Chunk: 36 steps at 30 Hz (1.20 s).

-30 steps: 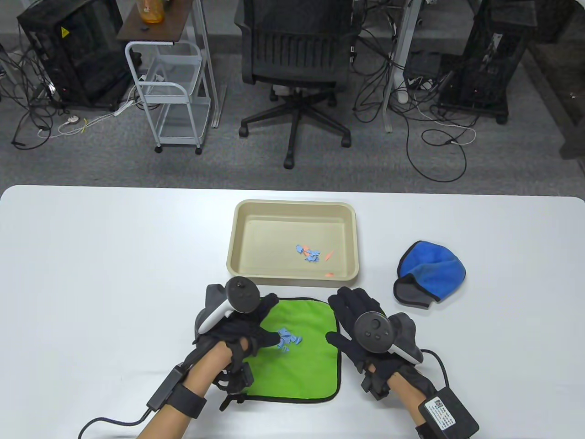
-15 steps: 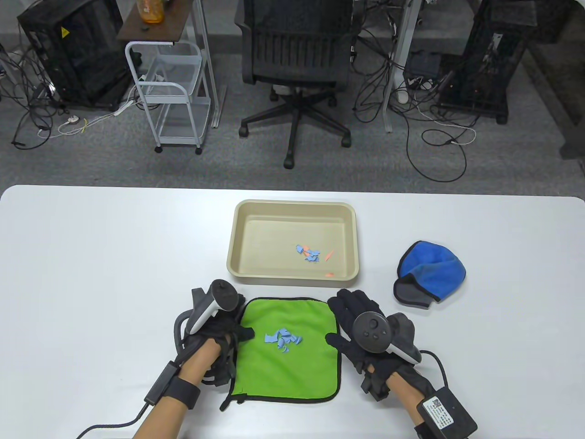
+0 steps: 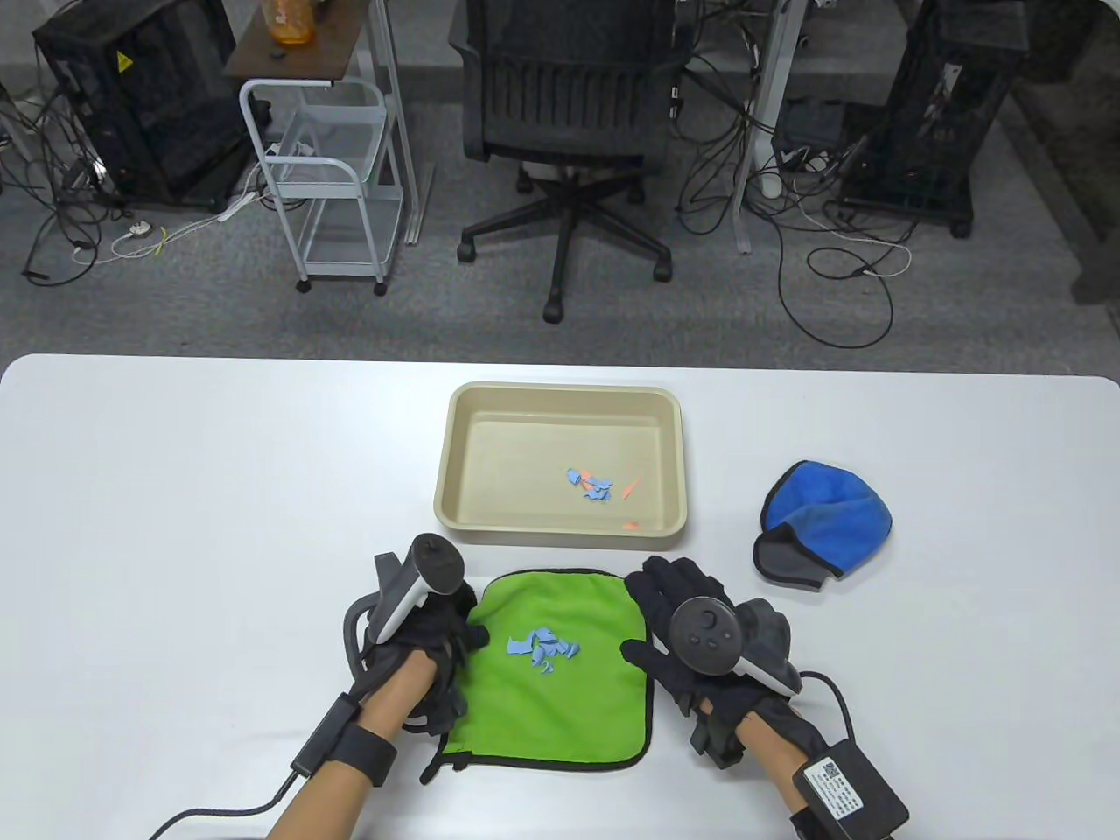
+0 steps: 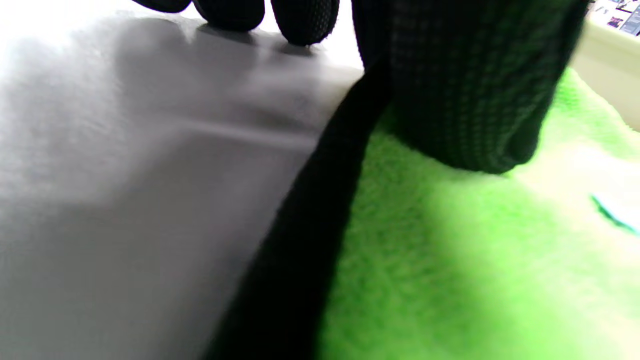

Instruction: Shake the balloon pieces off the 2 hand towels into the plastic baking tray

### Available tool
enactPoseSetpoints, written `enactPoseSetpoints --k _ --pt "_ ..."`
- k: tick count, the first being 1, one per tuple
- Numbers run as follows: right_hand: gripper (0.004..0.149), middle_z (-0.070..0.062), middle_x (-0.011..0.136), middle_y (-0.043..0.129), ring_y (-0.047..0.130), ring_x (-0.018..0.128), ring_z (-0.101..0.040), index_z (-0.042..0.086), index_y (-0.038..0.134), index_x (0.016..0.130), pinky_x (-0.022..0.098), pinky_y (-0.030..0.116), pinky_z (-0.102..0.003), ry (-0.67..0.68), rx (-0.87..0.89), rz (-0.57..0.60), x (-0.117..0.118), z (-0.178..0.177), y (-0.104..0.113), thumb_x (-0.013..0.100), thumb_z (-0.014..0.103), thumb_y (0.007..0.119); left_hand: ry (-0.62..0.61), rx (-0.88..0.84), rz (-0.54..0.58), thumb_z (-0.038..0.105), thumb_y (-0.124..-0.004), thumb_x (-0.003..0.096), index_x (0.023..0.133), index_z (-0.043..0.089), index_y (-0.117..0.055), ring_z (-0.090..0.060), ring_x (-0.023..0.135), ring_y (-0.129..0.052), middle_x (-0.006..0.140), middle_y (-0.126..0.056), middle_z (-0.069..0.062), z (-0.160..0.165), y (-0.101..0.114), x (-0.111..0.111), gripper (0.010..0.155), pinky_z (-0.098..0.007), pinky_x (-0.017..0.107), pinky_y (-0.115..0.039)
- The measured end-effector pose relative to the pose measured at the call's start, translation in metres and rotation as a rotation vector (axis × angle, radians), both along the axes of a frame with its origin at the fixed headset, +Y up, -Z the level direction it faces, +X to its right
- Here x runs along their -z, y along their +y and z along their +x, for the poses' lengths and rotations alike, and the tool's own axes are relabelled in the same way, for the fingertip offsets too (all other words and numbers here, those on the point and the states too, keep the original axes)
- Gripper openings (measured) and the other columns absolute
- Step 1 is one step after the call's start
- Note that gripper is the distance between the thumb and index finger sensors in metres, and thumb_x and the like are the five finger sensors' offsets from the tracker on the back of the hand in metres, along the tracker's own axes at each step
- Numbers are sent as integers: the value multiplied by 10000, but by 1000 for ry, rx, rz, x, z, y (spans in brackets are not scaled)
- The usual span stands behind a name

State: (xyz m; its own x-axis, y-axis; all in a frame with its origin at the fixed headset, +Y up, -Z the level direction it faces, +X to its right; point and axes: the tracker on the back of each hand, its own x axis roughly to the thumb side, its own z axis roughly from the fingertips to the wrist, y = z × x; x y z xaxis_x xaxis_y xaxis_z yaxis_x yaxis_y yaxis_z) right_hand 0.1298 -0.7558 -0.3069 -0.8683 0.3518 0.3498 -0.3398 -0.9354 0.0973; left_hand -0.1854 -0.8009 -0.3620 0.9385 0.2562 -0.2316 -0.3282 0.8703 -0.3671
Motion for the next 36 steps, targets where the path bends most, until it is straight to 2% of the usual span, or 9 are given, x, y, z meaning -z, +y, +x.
enactPoseSetpoints --k 2,7,10,14,17,21,26,30,36 --pt "749 -54 1176 432 384 1056 -384 295 454 1025 734 442 -590 0 -8 -5 0 -1 -2 379 599 683 3 -11 17 448 -915 299 704 319 -812 -405 903 -474 1068 -396 -31 2 0 -1 437 -620 680 -447" --pt "747 -52 1175 441 397 1055 -388 296 460 1024 733 452 -591 -5 -31 -19 1 -3 -6 379 599 684 -9 -36 6 400 -902 326 687 283 -801 -402 896 -496 1062 -428 -35 6 2 -4 392 -616 676 -463" --pt "744 -49 1173 451 412 1053 -390 298 460 1023 731 465 -590 -11 -45 -17 1 -3 -6 380 599 684 -12 -63 -6 397 -883 340 702 312 -773 -406 889 -564 1057 -501 -36 7 9 -8 387 -616 669 -504" --pt "741 -51 1167 469 441 1048 -394 294 466 1022 727 488 -586 -28 -46 -9 3 0 -4 381 597 685 -7 -68 -12 420 -833 366 720 414 -739 -408 909 -650 1050 -618 -38 8 21 -14 366 -622 663 -541" --pt "738 -55 1158 490 472 1039 -396 289 472 1020 720 515 -581 -50 -38 3 3 3 -1 383 593 687 -14 -67 3 431 -815 371 715 443 -727 -329 828 -843 956 -797 21 8 27 -16 355 -562 615 -693" --pt "729 -66 1129 545 565 1002 -384 278 486 1017 694 595 -547 -94 -41 23 5 6 1 387 583 691 -36 -82 0 440 -809 371 711 445 -732 -223 608 -1052 766 -959 88 9 31 -17 349 -450 458 -877" --pt "720 -79 1056 582 630 900 -362 257 518 1013 629 663 -479 -196 -69 -40 14 8 -9 392 564 715 -75 -39 -3 453 -804 372 711 446 -733 -165 429 -1170 634 -1031 114 14 33 -18 347 -367 286 -986" --pt "756 -83 1023 533 571 820 -342 255 530 1015 587 564 -475 -297 -96 -129 25 4 -17 372 594 740 -79 -57 -13 452 -803 374 713 440 -734 -148 361 -1203 564 -1057 123 14 32 -17 346 -343 227 -1011" --pt "834 -64 984 486 536 775 -308 258 484 1029 573 528 -474 -323 -157 -283 39 -16 -37 339 622 776 -77 -82 -30 453 -800 376 715 439 -733 -135 305 -1220 511 -1070 125 12 31 -16 346 -331 185 -1022"
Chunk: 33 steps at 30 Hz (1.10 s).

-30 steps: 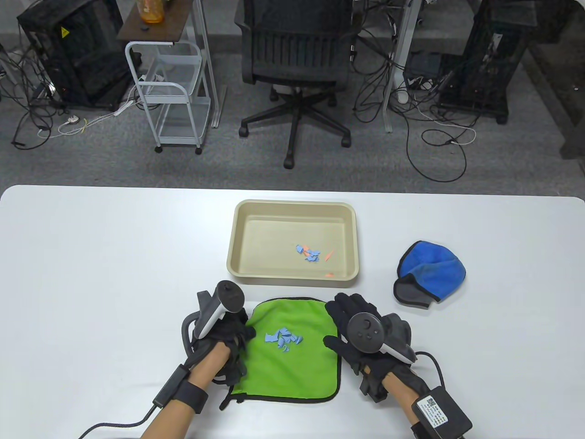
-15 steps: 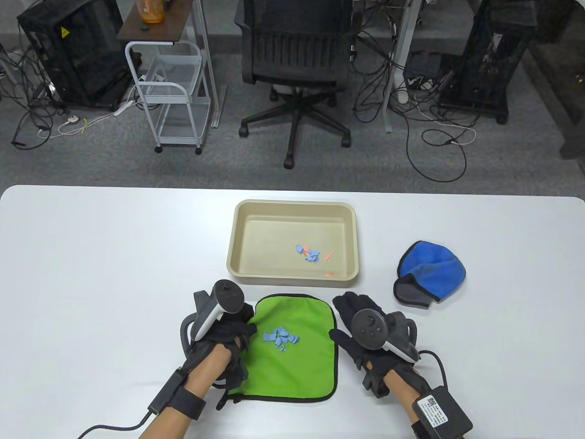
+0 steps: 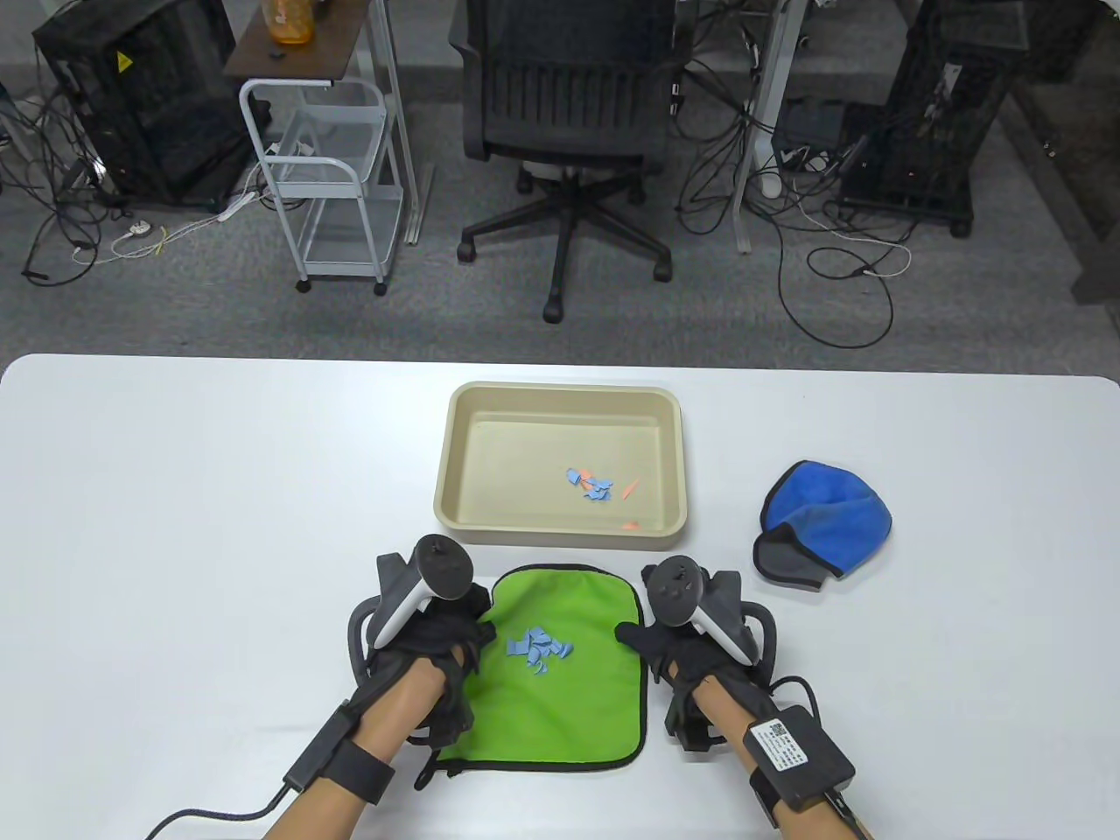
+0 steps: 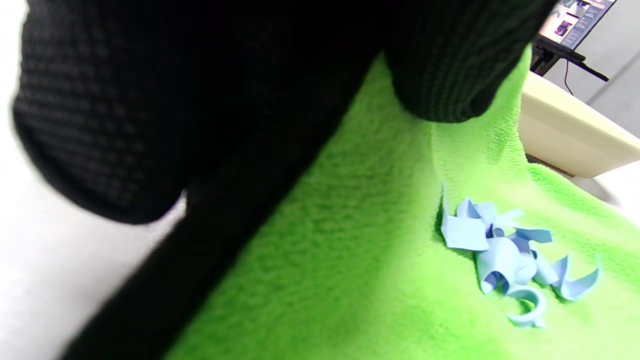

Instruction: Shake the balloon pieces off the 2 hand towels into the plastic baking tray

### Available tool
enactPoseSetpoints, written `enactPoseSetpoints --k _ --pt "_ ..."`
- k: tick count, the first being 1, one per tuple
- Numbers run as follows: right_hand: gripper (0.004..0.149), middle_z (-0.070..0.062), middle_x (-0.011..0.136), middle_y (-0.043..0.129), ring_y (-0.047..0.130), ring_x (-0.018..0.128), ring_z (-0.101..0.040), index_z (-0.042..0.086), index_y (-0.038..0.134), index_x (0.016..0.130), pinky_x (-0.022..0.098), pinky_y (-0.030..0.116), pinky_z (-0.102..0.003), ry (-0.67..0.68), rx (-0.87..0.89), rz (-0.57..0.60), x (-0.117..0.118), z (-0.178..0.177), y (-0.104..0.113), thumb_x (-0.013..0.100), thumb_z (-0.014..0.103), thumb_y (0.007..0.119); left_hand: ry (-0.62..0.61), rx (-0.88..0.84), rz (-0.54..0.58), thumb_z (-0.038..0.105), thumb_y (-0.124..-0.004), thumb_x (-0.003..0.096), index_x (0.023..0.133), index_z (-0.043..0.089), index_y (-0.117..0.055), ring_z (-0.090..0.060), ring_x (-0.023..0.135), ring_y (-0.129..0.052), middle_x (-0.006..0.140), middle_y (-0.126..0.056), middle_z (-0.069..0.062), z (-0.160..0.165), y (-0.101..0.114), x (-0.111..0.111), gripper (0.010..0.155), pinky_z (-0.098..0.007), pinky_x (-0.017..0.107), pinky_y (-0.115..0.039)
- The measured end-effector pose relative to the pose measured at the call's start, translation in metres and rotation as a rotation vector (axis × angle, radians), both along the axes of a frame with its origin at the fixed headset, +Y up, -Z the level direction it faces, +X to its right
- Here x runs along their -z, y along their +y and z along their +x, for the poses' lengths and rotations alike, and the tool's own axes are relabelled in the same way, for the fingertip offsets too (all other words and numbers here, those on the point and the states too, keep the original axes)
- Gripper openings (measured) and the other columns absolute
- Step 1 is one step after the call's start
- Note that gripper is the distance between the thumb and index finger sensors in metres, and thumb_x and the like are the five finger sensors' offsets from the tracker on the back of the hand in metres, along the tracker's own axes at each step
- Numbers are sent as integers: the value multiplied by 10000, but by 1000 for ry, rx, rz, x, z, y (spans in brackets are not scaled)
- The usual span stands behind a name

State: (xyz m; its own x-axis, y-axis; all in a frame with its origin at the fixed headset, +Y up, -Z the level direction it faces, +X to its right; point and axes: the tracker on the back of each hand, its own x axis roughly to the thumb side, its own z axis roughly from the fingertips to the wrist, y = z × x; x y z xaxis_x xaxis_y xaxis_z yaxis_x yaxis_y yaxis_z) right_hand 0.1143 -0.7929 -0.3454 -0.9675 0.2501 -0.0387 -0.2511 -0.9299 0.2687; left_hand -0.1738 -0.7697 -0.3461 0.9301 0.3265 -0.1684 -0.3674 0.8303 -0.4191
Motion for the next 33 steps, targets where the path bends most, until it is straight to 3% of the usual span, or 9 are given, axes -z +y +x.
enactPoseSetpoints --k 5,11,17,21,25,33 --pt "835 -63 980 479 542 760 -301 257 474 1027 576 528 -478 14 -78 -15 0 -10 -8 337 601 795 0 -31 -15 454 -799 378 714 445 -737 -132 284 -1225 492 -1076 126 -1 -1 0 341 -330 173 -1023" --pt "716 -69 990 484 547 769 -317 308 585 969 574 535 -488 -54 -19 12 -3 -12 -7 343 531 851 1 -49 -22 457 -796 380 713 451 -736 -127 280 -1228 486 -1077 128 -2 -1 0 339 -327 169 -1026" --pt "391 -83 968 602 631 743 -328 264 822 663 550 589 -489 -104 9 28 -5 -17 -6 345 488 871 6 -53 -32 461 -794 381 713 452 -739 -124 254 -1235 462 -1087 131 -4 -3 0 337 -326 154 -1031" --pt "364 -7 952 715 786 715 -232 295 806 680 530 711 -404 -103 97 7 -5 -15 -1 365 470 854 9 -63 -40 467 -788 386 718 449 -736 -109 204 -1239 426 -1092 137 -5 -2 1 336 -316 127 -1035" --pt "371 -11 933 790 995 536 -87 312 786 714 369 888 -270 -97 212 -7 -5 -15 15 374 446 852 3 -73 -58 469 -781 393 726 447 -728 -101 158 -1237 396 -1089 139 -5 1 2 337 -306 98 -1033" --pt "406 -37 927 809 1066 347 -2 280 779 750 201 942 -182 -44 290 -16 -6 -22 45 374 388 886 8 -84 -113 478 -762 406 740 455 -698 -72 62 -1216 349 -1054 141 1 17 -2 341 -280 37 -1022"
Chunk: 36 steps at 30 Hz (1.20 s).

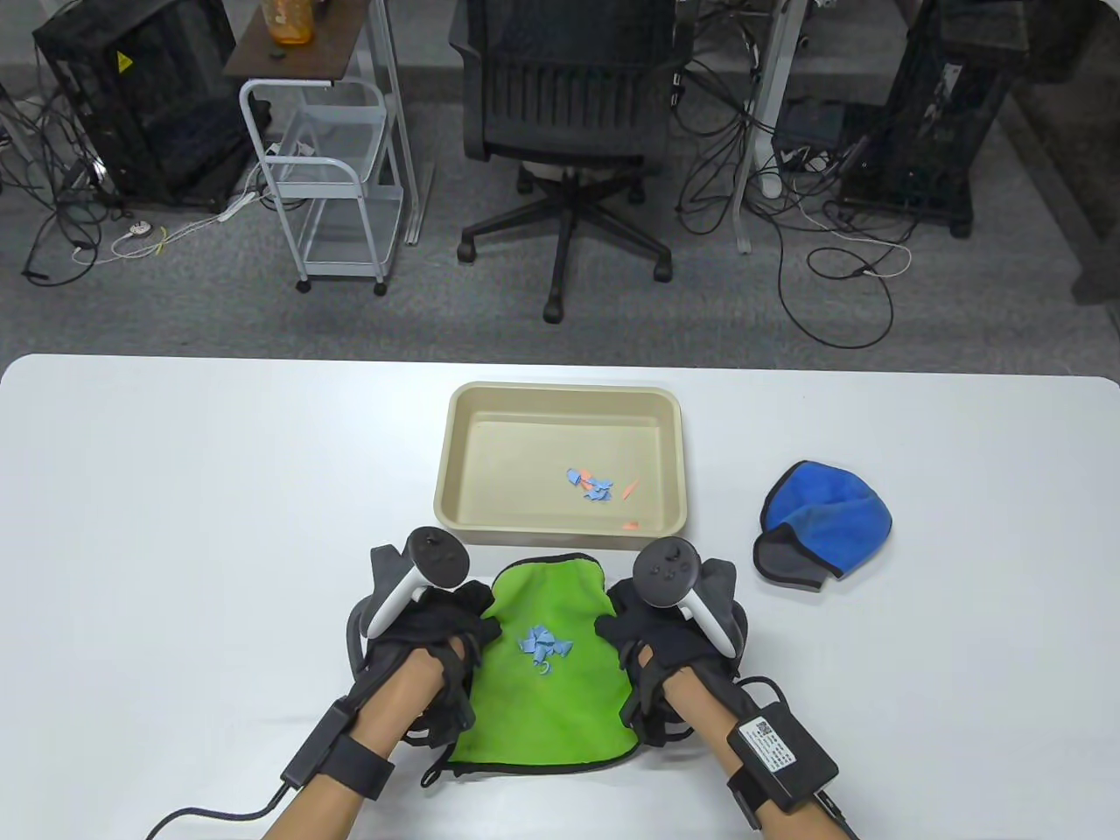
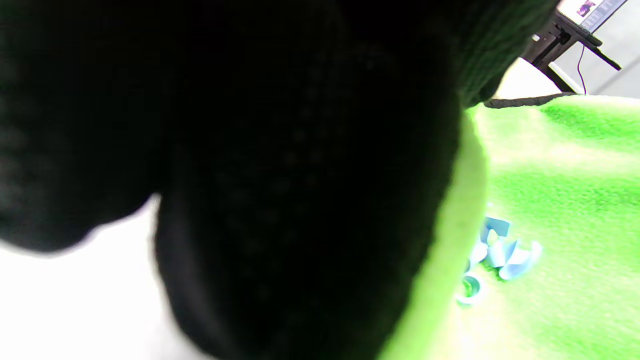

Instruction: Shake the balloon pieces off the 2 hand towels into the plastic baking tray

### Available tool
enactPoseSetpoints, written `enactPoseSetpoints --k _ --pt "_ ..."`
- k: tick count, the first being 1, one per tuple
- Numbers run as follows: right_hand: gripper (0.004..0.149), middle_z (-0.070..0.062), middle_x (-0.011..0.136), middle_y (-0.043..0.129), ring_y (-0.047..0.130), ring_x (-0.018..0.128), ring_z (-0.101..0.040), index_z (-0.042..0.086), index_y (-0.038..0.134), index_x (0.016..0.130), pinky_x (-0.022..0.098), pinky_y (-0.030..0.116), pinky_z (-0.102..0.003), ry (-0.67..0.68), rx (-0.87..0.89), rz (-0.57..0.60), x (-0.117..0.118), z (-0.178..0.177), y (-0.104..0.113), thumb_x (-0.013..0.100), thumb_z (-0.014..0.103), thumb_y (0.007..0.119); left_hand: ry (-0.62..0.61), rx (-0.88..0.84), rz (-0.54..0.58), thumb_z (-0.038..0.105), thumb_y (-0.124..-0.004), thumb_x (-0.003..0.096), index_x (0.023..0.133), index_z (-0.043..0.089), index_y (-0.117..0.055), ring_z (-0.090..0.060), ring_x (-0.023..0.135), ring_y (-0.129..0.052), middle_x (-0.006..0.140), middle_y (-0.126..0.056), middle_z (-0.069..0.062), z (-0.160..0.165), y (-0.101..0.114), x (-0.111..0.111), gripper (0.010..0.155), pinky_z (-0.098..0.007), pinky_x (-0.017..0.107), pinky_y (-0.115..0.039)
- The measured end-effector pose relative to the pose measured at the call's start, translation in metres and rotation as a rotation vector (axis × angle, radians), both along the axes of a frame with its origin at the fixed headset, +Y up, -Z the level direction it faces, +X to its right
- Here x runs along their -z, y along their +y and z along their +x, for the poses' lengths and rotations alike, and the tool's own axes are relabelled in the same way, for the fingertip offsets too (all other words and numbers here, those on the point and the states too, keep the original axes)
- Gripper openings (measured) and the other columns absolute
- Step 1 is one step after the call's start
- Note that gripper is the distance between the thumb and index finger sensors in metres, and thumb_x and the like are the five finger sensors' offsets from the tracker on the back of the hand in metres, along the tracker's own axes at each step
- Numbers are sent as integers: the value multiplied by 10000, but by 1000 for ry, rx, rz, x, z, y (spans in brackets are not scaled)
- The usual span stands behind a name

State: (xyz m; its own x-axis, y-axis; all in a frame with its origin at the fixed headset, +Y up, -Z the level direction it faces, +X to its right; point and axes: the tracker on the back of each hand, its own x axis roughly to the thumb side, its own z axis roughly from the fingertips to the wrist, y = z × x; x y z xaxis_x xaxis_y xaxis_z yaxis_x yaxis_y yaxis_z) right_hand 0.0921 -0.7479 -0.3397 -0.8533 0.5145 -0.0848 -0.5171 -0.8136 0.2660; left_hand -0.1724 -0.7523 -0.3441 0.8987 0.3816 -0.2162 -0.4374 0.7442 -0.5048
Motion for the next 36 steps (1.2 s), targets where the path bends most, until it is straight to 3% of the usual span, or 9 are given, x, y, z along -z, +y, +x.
enactPoseSetpoints --k 9,15,30,36 --pt "413 -33 924 819 1070 289 5 283 781 761 156 933 -168 -11 49 79 5 1 49 375 381 891 43 -55 11 465 -771 403 743 428 -711 -97 61 -1228 346 -1068 120 2 46 6 347 -295 30 -1025" --pt "415 -36 928 816 1063 271 0 279 779 769 139 921 -164 -49 106 89 25 6 79 380 368 892 71 -90 -4 460 -773 402 747 416 -712 -103 69 -1232 352 -1069 114 6 75 28 353 -297 33 -1027" --pt "421 -49 924 816 1069 278 31 269 767 781 105 923 -103 -255 291 -96 110 18 97 392 377 883 189 -171 -57 445 -779 399 753 419 -698 -137 176 -1237 430 -1055 97 23 103 117 365 -315 102 -1031" --pt "426 -33 946 777 1064 341 39 277 733 791 165 939 -108 -329 399 -62 138 28 106 399 380 863 241 -262 29 405 -792 391 743 406 -702 -210 409 -1213 590 -1020 63 35 120 146 363 -371 266 -1019"
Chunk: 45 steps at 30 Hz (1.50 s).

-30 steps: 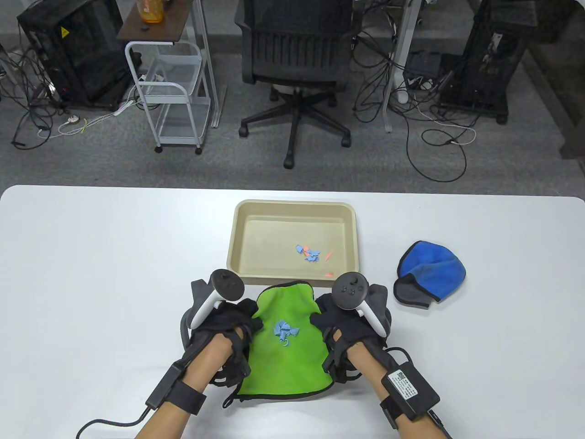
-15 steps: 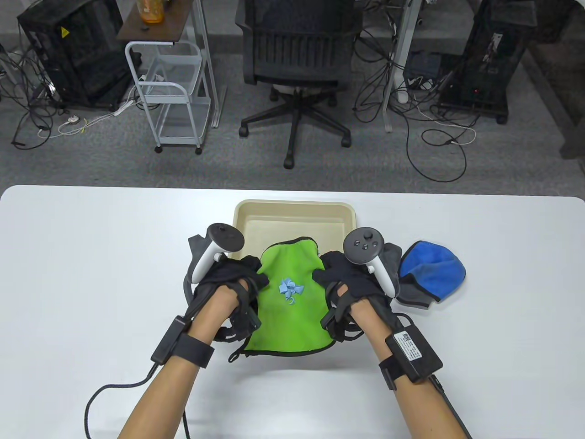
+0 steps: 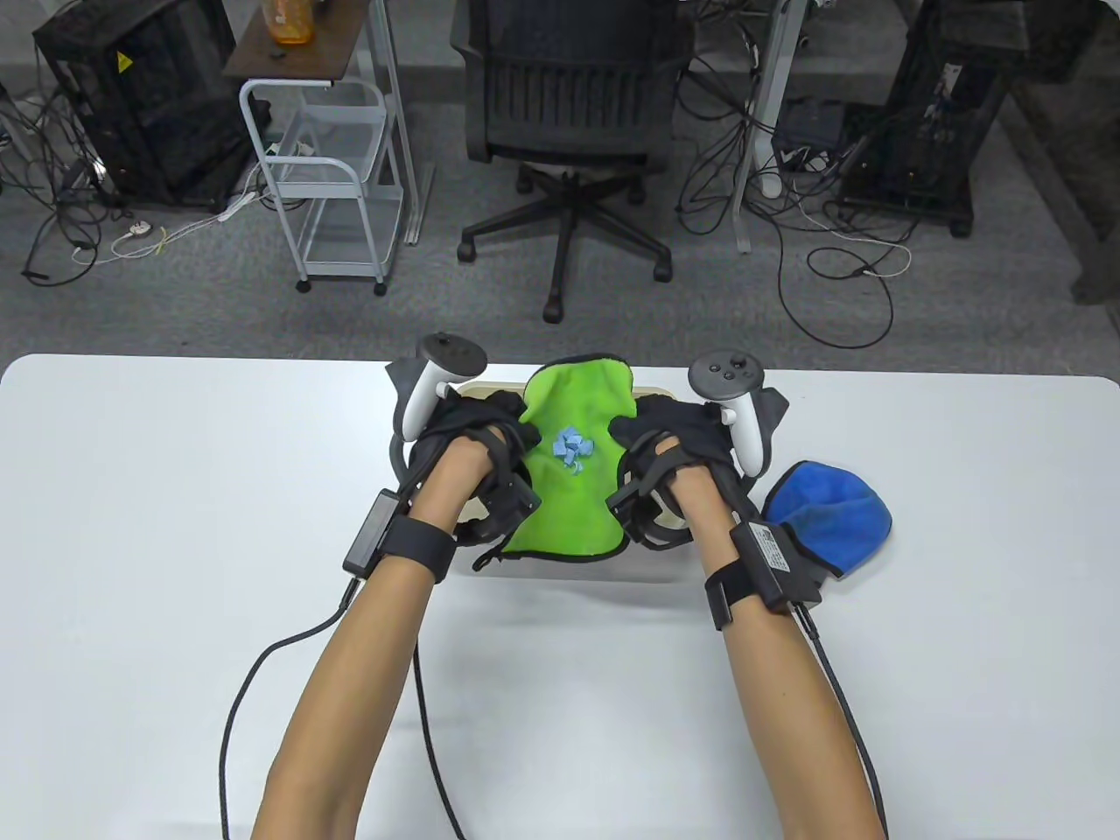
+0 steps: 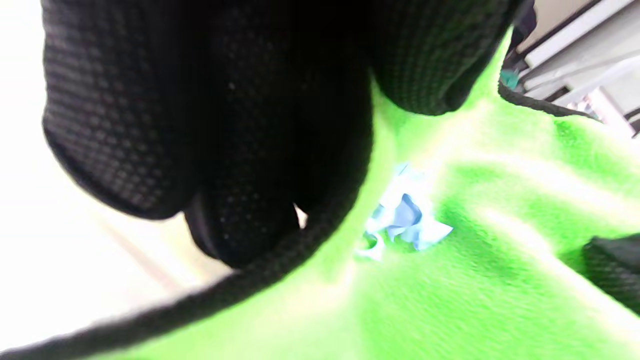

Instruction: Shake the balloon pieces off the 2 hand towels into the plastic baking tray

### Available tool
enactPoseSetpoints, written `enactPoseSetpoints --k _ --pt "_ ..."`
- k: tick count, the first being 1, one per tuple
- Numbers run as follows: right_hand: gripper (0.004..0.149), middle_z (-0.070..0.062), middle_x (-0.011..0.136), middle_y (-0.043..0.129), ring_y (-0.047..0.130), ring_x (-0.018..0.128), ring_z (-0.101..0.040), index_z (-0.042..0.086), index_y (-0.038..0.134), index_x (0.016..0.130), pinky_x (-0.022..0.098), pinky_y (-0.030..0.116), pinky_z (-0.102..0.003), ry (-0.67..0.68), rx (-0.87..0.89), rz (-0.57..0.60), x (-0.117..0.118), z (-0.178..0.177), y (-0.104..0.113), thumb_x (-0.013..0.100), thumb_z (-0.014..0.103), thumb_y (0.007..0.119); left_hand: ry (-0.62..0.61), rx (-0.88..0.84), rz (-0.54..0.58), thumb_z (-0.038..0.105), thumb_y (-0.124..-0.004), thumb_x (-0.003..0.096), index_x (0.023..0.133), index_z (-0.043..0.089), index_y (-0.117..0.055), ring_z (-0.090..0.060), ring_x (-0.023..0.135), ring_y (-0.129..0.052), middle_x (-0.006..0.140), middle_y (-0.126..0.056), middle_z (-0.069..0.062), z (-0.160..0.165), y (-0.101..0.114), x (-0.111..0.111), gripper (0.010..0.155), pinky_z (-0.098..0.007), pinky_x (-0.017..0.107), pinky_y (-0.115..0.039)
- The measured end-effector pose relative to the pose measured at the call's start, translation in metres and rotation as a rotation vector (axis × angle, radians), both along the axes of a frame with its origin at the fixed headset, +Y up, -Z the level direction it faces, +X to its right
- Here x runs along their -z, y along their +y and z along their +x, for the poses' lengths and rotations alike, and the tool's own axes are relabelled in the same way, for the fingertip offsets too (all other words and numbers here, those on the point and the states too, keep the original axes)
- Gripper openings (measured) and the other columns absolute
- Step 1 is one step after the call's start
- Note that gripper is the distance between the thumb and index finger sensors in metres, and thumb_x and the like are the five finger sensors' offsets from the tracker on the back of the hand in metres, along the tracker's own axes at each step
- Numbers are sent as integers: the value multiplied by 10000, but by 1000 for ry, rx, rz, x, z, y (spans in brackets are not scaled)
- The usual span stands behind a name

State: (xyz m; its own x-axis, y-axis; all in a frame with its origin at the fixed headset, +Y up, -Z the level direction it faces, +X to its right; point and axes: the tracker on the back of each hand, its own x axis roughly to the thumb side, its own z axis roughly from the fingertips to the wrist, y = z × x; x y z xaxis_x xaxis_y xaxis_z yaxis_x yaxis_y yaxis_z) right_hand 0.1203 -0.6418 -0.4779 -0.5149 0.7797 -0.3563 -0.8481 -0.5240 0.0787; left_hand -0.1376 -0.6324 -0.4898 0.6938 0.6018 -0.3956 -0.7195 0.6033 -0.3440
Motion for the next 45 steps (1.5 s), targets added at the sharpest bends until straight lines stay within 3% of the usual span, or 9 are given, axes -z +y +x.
enactPoseSetpoints --k 7,11,18,23,27,36,39,42,45 --pt "425 -12 969 731 1047 440 31 292 700 793 258 947 -127 -57 82 141 17 4 0 401 376 842 46 -110 199 360 -793 390 739 419 -676 -236 662 -1115 731 -947 80 15 5 19 373 -410 448 -956" --pt "422 15 977 718 1036 530 24 311 699 784 337 957 -140 -57 81 318 17 3 -6 392 365 848 58 -146 328 341 -797 385 729 424 -678 -238 756 -1054 779 -910 96 16 -10 21 374 -427 524 -911" --pt "413 58 960 746 1018 635 27 343 733 745 435 964 -141 -81 -100 596 2 2 -27 362 347 886 126 -180 473 324 -814 370 710 428 -692 -224 803 -1020 797 -891 123 0 -48 17 376 -421 559 -892" --pt "406 53 941 777 1032 633 27 343 759 731 433 978 -136 -95 -141 603 -3 1 -51 351 341 902 122 -199 470 315 -815 369 708 424 -692 -223 807 -1013 800 -884 125 -3 -71 14 377 -416 559 -890" --pt "406 47 940 779 1034 632 24 340 761 733 433 980 -136 -93 -115 601 -5 3 -52 351 341 901 107 -219 465 318 -814 370 709 425 -691 -224 808 -1011 801 -884 122 -4 -70 12 377 -418 559 -888" --pt "406 49 950 765 1023 648 30 346 748 744 446 975 -126 -67 -108 720 -12 3 11 362 352 886 96 -313 545 327 -809 380 719 426 -685 -234 818 -1002 814 -878 117 -6 -4 8 375 -424 568 -877" --pt "406 49 952 762 1020 658 32 345 747 744 453 976 -122 -76 -78 749 -16 0 19 362 352 885 89 -332 560 329 -806 382 723 427 -681 -234 825 -996 819 -873 118 -3 5 6 376 -423 573 -873" --pt "406 45 952 759 1018 663 29 341 746 744 455 975 -125 -82 -78 747 -18 -1 11 362 349 884 72 -313 555 328 -804 382 724 422 -679 -237 826 -993 821 -870 114 1 -4 4 376 -424 571 -872" --pt "406 41 954 757 1016 666 22 338 747 744 459 973 -133 -77 -96 684 -17 0 -18 362 345 885 57 -282 521 330 -802 382 725 419 -676 -239 830 -987 824 -865 114 2 -27 3 375 -426 574 -868"
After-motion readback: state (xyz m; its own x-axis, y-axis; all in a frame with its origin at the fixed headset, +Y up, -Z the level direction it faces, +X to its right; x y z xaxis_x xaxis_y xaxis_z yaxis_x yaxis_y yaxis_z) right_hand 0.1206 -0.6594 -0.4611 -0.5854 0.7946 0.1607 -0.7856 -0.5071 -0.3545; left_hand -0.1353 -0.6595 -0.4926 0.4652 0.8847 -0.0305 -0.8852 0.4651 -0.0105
